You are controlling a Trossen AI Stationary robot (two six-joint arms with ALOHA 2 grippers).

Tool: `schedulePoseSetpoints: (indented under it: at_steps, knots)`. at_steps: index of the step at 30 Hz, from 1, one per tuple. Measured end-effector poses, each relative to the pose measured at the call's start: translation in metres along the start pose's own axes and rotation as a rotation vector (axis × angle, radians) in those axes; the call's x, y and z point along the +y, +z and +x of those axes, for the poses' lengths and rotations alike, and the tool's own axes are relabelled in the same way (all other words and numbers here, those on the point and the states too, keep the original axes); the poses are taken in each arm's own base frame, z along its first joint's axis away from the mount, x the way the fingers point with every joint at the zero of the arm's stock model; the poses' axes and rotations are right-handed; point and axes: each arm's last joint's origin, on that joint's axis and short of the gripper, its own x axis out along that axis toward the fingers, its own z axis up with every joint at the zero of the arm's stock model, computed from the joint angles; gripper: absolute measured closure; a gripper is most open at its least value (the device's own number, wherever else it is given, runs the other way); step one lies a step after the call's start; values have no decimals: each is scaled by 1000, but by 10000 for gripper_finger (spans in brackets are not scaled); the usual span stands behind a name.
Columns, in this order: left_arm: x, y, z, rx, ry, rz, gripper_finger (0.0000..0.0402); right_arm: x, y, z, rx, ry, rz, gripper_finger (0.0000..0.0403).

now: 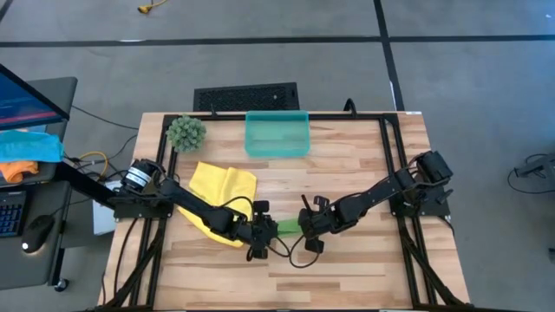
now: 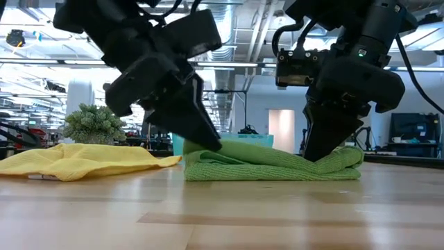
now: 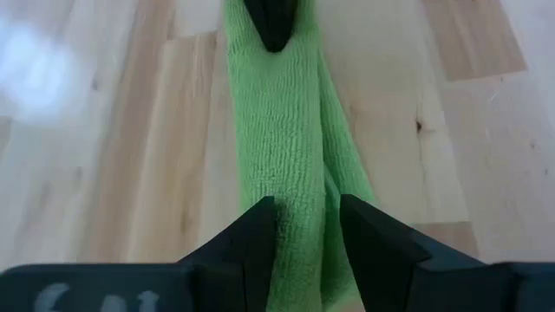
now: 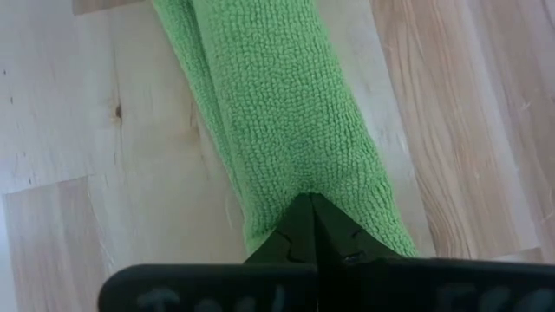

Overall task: Roll microfiber towels into tight, uniform cylinder then place into a basket
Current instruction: Roll the green microfiber cloth

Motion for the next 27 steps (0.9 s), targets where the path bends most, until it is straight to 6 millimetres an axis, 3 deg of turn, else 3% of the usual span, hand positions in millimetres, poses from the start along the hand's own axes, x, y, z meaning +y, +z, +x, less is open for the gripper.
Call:
schedulePoseSetpoints:
  at_steps: [9,14,19,27]
  knots:
    - [12,23,-19,-101,143,27,276,0,0,0,-1,-4,0,399]
    - [20,13,-1,-49,86,-47,276,0,0,0,-3,-6,1,399]
    - [12,-4,22,10,61,-35,276,0,0,0,-2,-7,1,399]
    - [-5,-7,21,-8,77,9,276,-1,0,0,-2,-9,3,399]
